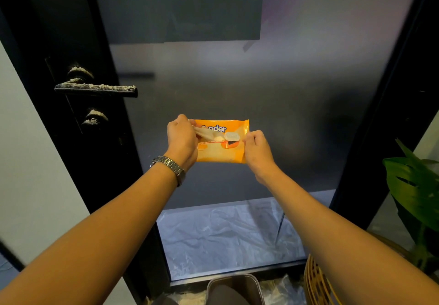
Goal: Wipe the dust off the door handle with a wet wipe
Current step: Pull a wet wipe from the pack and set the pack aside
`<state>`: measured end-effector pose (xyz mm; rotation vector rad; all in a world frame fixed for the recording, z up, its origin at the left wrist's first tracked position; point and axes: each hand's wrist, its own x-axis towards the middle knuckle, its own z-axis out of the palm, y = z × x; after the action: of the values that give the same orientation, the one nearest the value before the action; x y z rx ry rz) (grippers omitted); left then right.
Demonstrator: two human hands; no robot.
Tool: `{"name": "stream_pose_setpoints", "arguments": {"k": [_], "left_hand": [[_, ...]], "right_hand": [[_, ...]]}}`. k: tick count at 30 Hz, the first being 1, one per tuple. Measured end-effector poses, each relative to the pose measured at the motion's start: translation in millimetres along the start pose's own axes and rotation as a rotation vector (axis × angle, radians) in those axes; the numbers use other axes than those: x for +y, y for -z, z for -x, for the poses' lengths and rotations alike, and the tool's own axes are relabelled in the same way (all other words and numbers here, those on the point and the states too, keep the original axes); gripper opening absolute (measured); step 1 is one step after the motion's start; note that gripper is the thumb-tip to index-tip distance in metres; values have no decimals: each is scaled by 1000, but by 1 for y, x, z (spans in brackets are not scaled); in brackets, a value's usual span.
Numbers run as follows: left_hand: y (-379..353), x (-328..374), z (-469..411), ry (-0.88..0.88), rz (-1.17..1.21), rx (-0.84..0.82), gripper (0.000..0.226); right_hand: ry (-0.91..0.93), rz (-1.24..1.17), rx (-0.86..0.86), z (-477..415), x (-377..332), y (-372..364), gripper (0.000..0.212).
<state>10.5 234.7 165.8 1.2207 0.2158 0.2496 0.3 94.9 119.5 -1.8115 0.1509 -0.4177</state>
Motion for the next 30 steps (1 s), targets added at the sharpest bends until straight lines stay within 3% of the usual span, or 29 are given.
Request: {"name": "stream_pose_setpoints", "arguments": {"k": [3,7,10,15,19,22,24,26,30], "left_hand": [[-3,3,5,15,148,-41,37],[0,2,8,-55,-36,-149,40],[0,5,13,-11,-91,-214,33],[-1,17,14,-13,-10,-269,27],[6,13,5,-115,-320,-248,30],[7,-2,6,-85,-658,-322,26],[7,-12,9,-47,-810,-372,35],[7,-18,10,0,-861,-412,40],[5,-22,11,71,-711,-474,22]], "right_hand": [[-6,18,43,-1,2,4,14],[-13,40,78,-3,6,8,16],[-33,44,116,-5,9,10,17],[-226,-57,219,-12,18,26,26],[-142,-20,275,-15,29,44,19],[-56,-39,260,-15,27,43,18],[-27,-71,238,-15,23,39,19],[-16,-101,224,-15,19,38,22],[24,4,231,-10,15,41,29]]}}
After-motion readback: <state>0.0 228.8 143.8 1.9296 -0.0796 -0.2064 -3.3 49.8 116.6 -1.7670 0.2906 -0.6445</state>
